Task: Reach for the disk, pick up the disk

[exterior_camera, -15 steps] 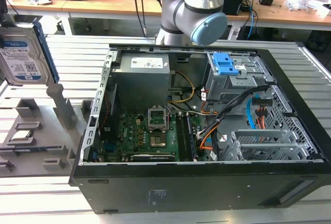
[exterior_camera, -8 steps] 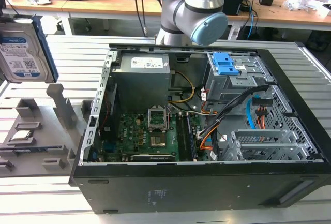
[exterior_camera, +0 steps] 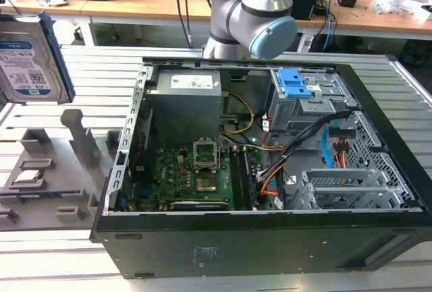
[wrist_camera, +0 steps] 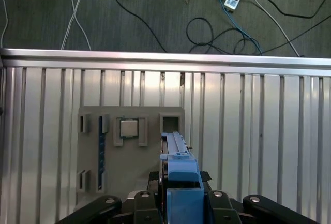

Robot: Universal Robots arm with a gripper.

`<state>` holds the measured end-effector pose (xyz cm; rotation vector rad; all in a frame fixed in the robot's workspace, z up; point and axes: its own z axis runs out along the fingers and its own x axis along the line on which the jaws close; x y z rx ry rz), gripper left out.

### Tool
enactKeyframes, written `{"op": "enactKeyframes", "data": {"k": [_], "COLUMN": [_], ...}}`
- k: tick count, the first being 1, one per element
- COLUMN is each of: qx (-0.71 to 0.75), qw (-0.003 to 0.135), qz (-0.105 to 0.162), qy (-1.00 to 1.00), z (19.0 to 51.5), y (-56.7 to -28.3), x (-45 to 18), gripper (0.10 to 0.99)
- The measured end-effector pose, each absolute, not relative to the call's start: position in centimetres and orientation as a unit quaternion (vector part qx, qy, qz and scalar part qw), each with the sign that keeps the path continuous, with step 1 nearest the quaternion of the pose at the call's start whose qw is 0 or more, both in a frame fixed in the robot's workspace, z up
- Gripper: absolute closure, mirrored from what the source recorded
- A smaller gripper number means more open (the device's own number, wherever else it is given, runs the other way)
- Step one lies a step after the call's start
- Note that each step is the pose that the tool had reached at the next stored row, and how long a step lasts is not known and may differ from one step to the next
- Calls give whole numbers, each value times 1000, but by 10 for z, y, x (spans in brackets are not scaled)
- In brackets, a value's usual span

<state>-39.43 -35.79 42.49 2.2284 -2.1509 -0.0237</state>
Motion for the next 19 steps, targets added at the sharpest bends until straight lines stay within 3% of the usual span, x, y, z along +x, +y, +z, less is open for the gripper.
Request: {"op": "enactKeyframes", "data": {"k": [19], "qx": [719], "qw": [22], "qz": [-8], "qy": [-694], "z": [457], "y": [-358], "x": [-392], "gripper": [718]}}
